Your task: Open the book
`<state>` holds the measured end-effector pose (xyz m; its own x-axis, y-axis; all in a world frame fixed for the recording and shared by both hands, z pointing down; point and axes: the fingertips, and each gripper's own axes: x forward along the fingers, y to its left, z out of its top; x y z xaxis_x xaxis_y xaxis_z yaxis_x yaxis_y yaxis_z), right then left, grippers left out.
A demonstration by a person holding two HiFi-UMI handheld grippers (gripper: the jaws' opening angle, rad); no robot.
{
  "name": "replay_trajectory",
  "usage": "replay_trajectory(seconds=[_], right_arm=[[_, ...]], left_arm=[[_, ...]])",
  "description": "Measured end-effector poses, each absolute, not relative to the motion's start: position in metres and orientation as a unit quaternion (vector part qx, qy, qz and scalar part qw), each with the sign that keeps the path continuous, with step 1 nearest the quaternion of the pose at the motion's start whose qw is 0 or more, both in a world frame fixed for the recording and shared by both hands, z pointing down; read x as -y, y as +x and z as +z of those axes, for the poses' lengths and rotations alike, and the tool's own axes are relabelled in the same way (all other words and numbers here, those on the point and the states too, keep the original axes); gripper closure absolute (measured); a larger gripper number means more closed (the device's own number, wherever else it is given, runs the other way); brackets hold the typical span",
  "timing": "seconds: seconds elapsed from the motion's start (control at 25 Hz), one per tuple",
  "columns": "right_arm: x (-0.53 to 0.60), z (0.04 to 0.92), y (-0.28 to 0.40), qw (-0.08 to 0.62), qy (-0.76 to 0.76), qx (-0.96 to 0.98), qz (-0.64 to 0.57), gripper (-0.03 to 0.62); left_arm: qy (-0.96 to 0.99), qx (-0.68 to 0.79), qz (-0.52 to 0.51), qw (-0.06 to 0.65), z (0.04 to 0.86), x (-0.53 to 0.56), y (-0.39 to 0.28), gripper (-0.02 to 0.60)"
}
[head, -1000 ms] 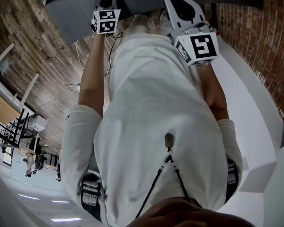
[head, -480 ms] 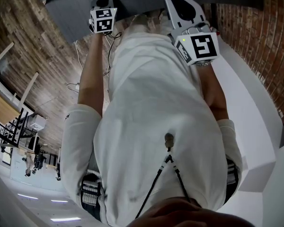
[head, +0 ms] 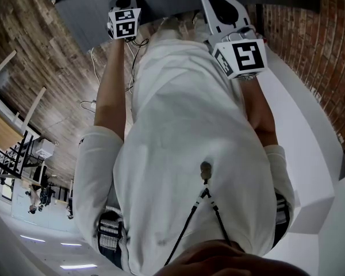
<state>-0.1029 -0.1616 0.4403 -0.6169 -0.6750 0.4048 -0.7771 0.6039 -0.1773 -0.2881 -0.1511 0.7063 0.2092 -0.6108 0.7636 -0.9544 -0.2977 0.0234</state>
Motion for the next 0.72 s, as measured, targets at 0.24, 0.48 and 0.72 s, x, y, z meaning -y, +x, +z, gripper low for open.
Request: replay_trajectory(seconds=[0.24, 0.48, 0.72], right_arm=[[0.158, 0.441, -0.097, 0.141, 0.42, 0.879, 0.176, 0.556], [0.15, 0.439, -0.091, 0.145, 0.418, 0.88, 0.172, 0.556], [0.145, 0.439, -0.083, 0.145, 0.418, 0.88, 0.171, 0.556]], left_arm=[[0.728, 0.539, 0.331, 0.263, 0.708, 0.149, -0.29, 0.555], [0.724, 0.543, 0.331, 0.266, 0.704, 0.145, -0.288, 0.555], [0.721, 0.551, 0.323, 0.269, 0.7, 0.142, -0.284, 0.554]])
